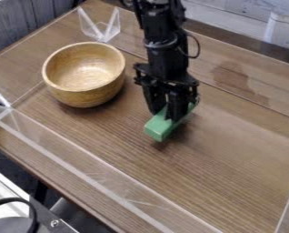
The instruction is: Put the green block in the brown bowl
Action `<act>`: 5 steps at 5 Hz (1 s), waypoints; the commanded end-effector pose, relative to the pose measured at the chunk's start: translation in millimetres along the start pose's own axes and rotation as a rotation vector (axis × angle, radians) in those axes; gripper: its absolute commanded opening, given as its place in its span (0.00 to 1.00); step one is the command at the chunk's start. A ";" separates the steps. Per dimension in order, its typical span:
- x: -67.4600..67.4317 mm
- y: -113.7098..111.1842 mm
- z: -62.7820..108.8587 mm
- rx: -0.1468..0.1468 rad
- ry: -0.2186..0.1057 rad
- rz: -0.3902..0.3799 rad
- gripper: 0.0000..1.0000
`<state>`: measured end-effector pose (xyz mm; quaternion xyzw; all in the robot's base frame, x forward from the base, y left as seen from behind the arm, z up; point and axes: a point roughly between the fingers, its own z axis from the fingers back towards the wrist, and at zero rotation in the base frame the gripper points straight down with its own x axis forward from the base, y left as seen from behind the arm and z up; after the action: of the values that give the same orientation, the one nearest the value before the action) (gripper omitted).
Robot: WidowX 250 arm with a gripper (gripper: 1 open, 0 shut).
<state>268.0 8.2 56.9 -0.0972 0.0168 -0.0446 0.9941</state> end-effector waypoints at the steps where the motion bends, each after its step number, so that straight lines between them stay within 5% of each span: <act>1: 15.7 -1.7 37.7 0.005 -0.116 -0.009 0.00; 3: 32.2 11.0 84.5 0.012 -0.203 0.011 0.00; 5: 42.1 34.0 60.2 0.045 -0.174 0.030 0.00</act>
<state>306.7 44.3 90.6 -0.0875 -0.0365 -0.0208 0.9953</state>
